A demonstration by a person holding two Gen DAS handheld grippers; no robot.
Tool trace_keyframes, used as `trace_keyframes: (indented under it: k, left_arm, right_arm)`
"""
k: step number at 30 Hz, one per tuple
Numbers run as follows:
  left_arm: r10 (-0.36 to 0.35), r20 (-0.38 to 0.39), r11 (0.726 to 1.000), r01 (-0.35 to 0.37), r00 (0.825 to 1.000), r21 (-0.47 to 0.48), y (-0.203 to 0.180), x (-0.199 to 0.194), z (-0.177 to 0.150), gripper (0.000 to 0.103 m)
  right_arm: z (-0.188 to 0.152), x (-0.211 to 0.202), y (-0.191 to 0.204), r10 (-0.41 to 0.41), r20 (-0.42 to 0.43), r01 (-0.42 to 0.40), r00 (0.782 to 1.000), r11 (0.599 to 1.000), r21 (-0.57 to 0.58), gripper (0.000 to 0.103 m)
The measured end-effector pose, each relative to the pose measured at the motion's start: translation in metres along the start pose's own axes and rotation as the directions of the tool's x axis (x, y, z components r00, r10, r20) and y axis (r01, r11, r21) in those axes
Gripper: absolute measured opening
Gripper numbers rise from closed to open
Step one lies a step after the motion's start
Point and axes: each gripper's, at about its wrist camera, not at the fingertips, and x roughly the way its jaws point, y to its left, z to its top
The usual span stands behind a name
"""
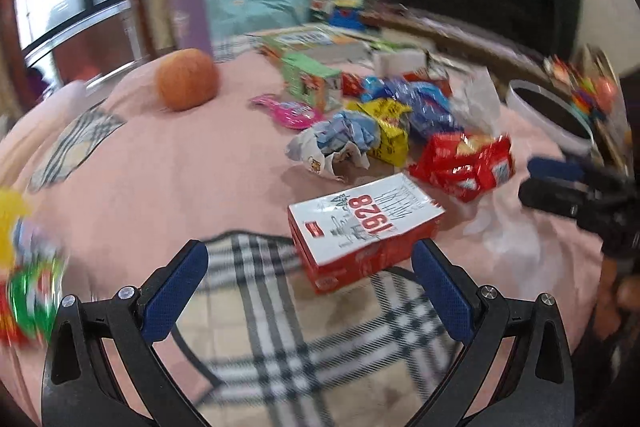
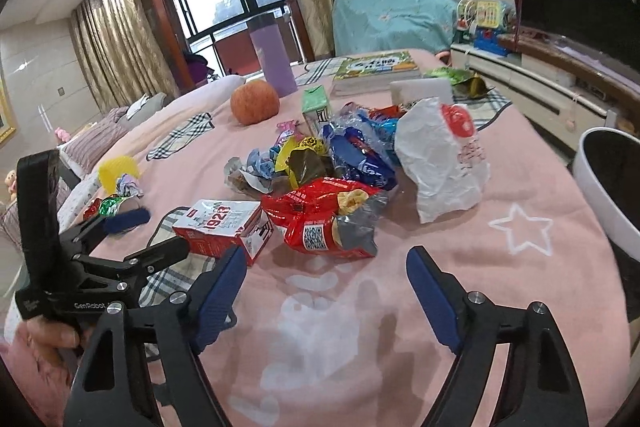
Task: Collect trash
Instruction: 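Grasp the red-and-white milk carton with the left gripper while the right grasps the red snack bag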
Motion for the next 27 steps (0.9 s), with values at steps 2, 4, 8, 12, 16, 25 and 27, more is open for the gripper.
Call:
trace_keyframes:
  k: [2, 4, 8, 12, 16, 25, 27]
  left_arm:
    - [-0.040, -0.018, 0.998, 0.041, 0.999, 0.041, 0.005, 0.008, 0.006, 0.103]
    - [-0.090, -0.045, 0.994, 0.093, 0.995, 0.062, 0.010, 0.017, 0.011, 0.103]
    - [-0.158, -0.067, 0.981, 0.164, 0.985, 0.099, 0.010, 0.028, 0.018, 0.103]
    - [-0.183, -0.090, 0.969, 0.195, 0.979, 0.152, -0.004, 0.034, 0.020, 0.103]
    - [-0.206, -0.095, 0.958, 0.221, 0.974, 0.181, -0.020, 0.031, 0.017, 0.081]
    - [-0.231, -0.060, 0.961, 0.238, 0.971, 0.142, -0.056, 0.005, 0.001, 0.060]
    - [-0.219, -0.046, 0.966, 0.224, 0.975, 0.130, -0.065, -0.001, -0.003, 0.059]
  right_arm:
    - [0.002, 0.006, 0.000, 0.009, -0.010, -0.009, 1.000, 1.000, 0.002, 0.080]
    - [0.002, 0.009, 0.000, 0.021, -0.018, -0.021, 1.000, 1.000, 0.006, 0.078]
    - [0.005, 0.017, 0.001, 0.032, -0.038, -0.032, 0.999, 0.999, 0.005, 0.071]
    - [0.005, 0.022, -0.004, 0.041, -0.054, -0.039, 0.998, 0.999, 0.027, 0.046]
    - [0.005, 0.019, -0.007, 0.052, -0.053, -0.050, 0.997, 0.998, 0.041, 0.019]
    - [0.002, -0.010, -0.009, 0.073, -0.012, -0.073, 0.997, 0.997, 0.039, 0.002]
    - [0.001, -0.017, -0.010, 0.074, -0.001, -0.074, 0.997, 0.996, 0.042, 0.001]
